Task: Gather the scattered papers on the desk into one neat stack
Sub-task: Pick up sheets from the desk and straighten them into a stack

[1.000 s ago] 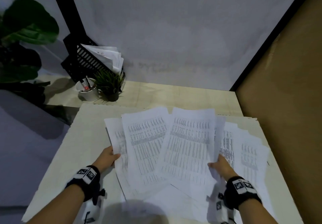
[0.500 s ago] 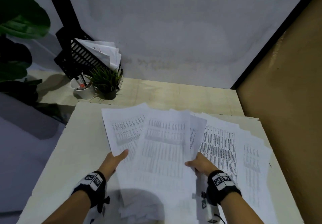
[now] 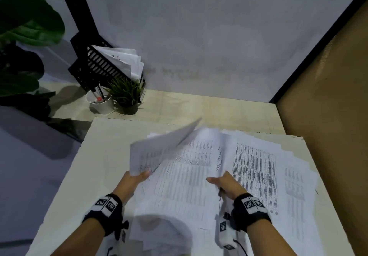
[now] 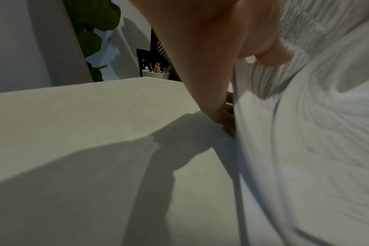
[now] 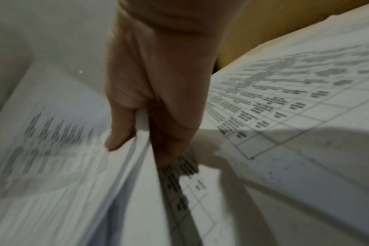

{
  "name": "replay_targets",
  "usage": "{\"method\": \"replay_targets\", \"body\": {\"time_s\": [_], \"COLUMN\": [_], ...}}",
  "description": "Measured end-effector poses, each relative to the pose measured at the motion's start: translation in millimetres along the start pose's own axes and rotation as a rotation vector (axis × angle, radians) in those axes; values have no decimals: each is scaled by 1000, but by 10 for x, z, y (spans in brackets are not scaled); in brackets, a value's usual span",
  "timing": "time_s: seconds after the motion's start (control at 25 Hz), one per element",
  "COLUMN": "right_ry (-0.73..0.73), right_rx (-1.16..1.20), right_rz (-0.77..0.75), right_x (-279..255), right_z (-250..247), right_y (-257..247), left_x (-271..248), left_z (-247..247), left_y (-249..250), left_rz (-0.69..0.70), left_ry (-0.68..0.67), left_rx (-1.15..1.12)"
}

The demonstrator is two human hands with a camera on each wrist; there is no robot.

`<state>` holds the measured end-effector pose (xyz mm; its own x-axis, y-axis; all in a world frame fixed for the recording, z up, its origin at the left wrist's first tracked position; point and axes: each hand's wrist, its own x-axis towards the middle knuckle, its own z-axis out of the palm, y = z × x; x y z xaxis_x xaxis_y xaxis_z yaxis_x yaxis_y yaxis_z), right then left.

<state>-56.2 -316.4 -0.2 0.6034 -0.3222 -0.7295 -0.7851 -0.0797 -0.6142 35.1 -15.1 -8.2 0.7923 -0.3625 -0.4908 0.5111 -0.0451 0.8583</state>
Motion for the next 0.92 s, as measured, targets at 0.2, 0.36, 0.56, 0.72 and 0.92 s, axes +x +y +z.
{"method": "replay_targets", "body": {"time_s": [0.2,0.36,0.56,0.72,0.92], "right_ry": [-65,-86,-78,-4,-33], "right_rx": [-56,-47,64,31,192], "right_rz": [33,53,14,-119,-226], "right_x": [-56,7,-73,-172,-454], "right_z": [-99,-73,174,281,86], "right_y": [81,44,-70,-100,-87], "left_x": [49,49,25,50,-118], "left_z": [-42,56,141,185,232], "left_y": [-33,0,-62,-128,18], "left_rz": [-75,-73,-45,33,99], "left_ry": [24,10,-53,270,94], "left_rx": [-85,117,247,450,95]}}
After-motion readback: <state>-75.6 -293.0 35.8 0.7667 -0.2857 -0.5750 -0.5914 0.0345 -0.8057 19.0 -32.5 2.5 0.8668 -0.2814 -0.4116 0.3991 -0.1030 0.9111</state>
